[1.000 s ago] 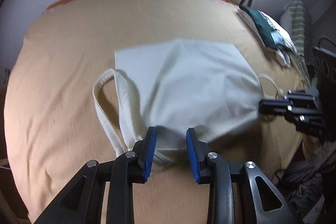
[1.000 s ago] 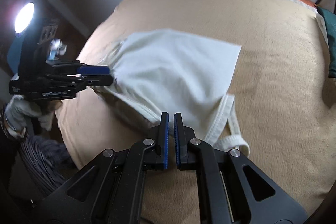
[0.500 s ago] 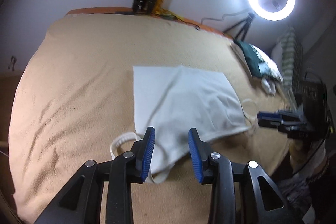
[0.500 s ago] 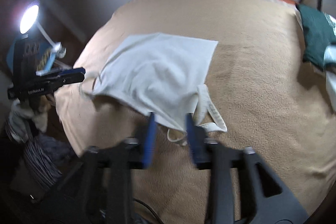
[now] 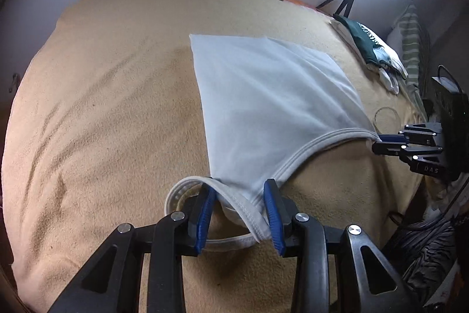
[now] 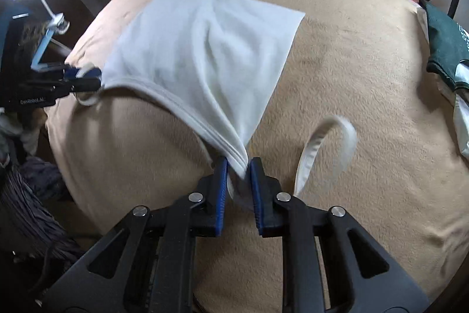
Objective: Fold small clothes
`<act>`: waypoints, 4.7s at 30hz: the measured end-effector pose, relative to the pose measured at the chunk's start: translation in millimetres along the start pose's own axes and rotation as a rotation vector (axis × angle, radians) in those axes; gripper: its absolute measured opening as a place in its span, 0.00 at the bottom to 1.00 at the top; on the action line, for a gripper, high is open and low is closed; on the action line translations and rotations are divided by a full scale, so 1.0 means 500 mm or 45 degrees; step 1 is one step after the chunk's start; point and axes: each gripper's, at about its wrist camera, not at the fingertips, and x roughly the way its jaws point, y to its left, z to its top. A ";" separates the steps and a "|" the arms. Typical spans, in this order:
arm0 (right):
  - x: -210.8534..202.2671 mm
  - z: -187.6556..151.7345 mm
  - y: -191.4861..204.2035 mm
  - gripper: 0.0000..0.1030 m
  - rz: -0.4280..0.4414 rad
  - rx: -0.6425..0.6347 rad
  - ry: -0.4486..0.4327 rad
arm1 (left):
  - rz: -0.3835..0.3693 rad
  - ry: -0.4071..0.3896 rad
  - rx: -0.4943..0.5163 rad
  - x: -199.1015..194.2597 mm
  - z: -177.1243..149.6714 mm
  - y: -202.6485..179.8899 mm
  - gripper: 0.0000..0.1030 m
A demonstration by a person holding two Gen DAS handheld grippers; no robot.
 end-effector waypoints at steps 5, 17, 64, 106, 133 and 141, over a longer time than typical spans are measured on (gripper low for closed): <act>-0.051 0.008 0.003 0.39 0.102 0.002 -0.073 | -0.077 -0.112 -0.074 -0.057 0.030 0.013 0.38; -0.042 0.131 -0.144 0.43 0.283 0.426 -0.370 | -0.091 -0.187 -0.142 -0.052 0.101 -0.002 0.39; -0.006 0.052 -0.160 0.46 0.468 0.586 -0.246 | -0.346 -0.109 -0.476 -0.023 0.081 0.109 0.57; -0.075 0.138 -0.079 0.11 0.231 0.292 -0.424 | -0.260 -0.284 -0.208 -0.005 0.183 -0.014 0.07; -0.387 -0.043 -0.506 0.11 -0.130 0.518 -0.663 | -0.498 -0.303 0.166 0.159 0.423 -0.512 0.07; -0.418 -0.026 -0.655 0.11 -0.272 0.553 -0.668 | -0.507 -0.308 0.166 0.252 0.511 -0.625 0.07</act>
